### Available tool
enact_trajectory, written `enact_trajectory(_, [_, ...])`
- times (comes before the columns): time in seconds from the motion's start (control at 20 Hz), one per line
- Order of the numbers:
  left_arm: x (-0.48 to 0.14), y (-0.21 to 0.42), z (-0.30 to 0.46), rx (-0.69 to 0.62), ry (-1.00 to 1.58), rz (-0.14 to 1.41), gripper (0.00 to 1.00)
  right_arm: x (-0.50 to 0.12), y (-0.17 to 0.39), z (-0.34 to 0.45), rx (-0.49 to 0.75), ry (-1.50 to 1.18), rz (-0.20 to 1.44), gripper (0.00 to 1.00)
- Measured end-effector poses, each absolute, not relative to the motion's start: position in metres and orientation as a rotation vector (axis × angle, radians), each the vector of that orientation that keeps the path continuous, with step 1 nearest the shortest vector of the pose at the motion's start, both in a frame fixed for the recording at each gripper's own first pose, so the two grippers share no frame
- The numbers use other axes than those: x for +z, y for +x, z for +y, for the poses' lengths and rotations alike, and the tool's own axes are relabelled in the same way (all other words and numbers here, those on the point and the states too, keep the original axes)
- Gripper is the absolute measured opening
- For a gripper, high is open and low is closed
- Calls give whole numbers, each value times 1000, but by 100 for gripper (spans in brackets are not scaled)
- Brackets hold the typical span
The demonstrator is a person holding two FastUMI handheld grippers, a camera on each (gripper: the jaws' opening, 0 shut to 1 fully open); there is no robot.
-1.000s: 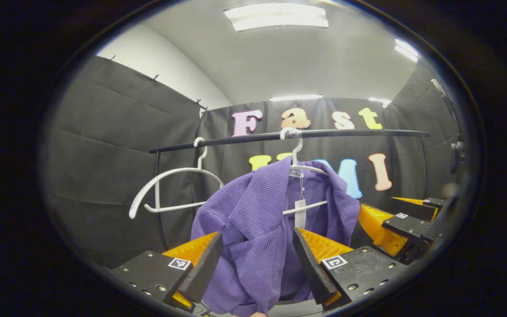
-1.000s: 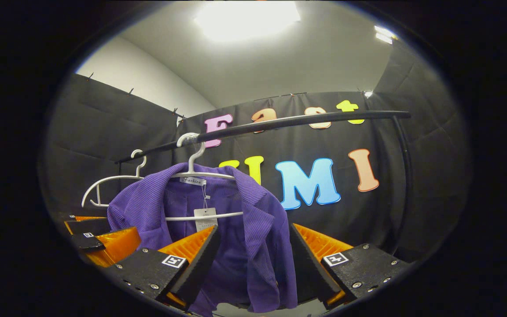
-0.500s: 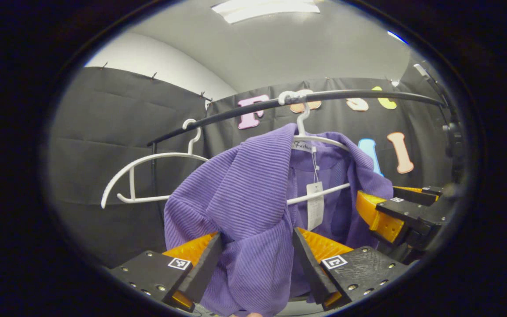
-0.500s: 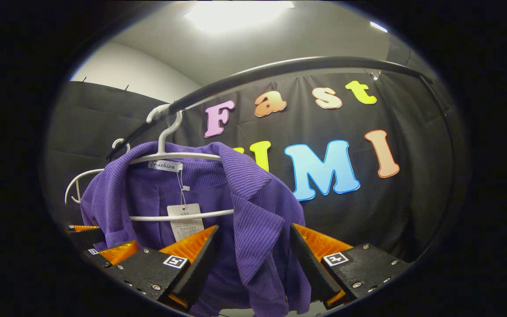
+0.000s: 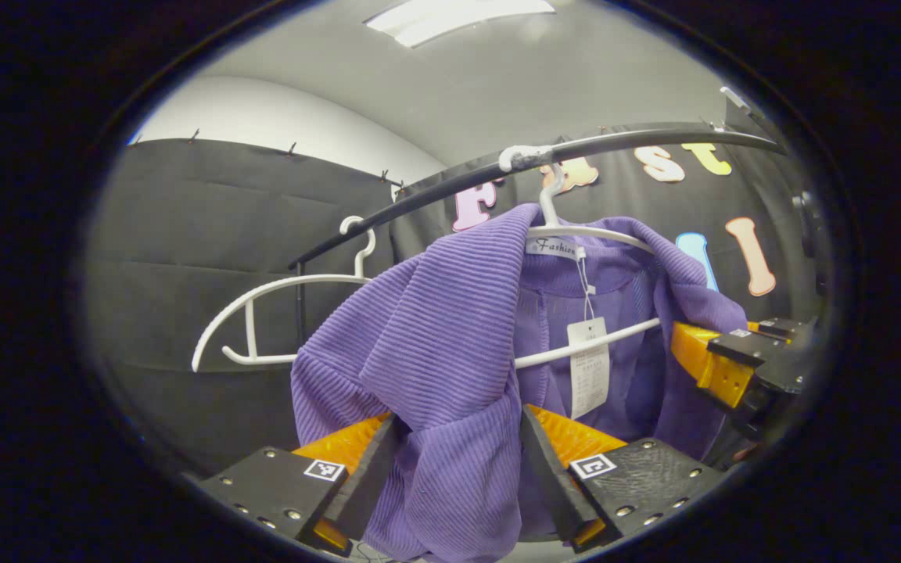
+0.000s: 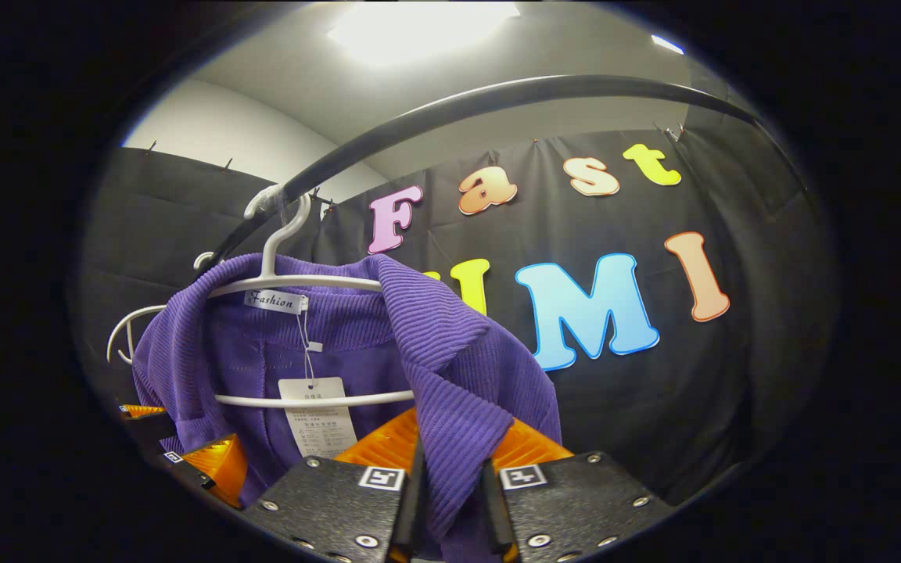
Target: Grasp the clothes on the hanger with both hands and then place them into the laundry hamper below.
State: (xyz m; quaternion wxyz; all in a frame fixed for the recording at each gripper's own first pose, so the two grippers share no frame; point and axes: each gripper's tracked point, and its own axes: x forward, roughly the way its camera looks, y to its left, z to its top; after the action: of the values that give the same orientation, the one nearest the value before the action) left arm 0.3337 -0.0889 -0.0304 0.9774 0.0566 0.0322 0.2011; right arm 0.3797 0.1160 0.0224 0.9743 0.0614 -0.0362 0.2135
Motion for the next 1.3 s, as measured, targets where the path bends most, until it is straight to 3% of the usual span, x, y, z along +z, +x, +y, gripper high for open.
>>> enact_trajectory(0.05, [-31,334,-87,411,119,66,90,28,381,113,426,111,-105,20])
enact_trajectory(0.1, [-32,337,-87,410,115,67,79,31,380,116,447,102,-126,7])
enact_trajectory(0.15, [-33,340,-89,397,106,67,67,32,381,118,454,93,-141,5])
enact_trajectory(0.2, [-33,340,-90,384,97,66,67,37,382,114,447,85,-165,5])
enact_trajectory(0.4, [-28,336,-86,377,75,56,2,60,390,98,393,68,-257,5])
enact_trajectory(0.45, [-25,333,-87,357,72,53,7,66,393,94,374,61,-280,5])
enact_trajectory(0.8, [12,307,-78,338,77,24,2,97,431,63,268,34,-382,4])
enact_trajectory(0.85, [20,304,-76,338,76,13,7,97,436,60,258,30,-385,5])
enact_trajectory(1.25, [94,278,-40,359,81,-84,7,89,466,61,251,125,-348,5])
enact_trajectory(1.3, [102,278,-37,357,85,-91,2,86,472,62,253,145,-337,5])
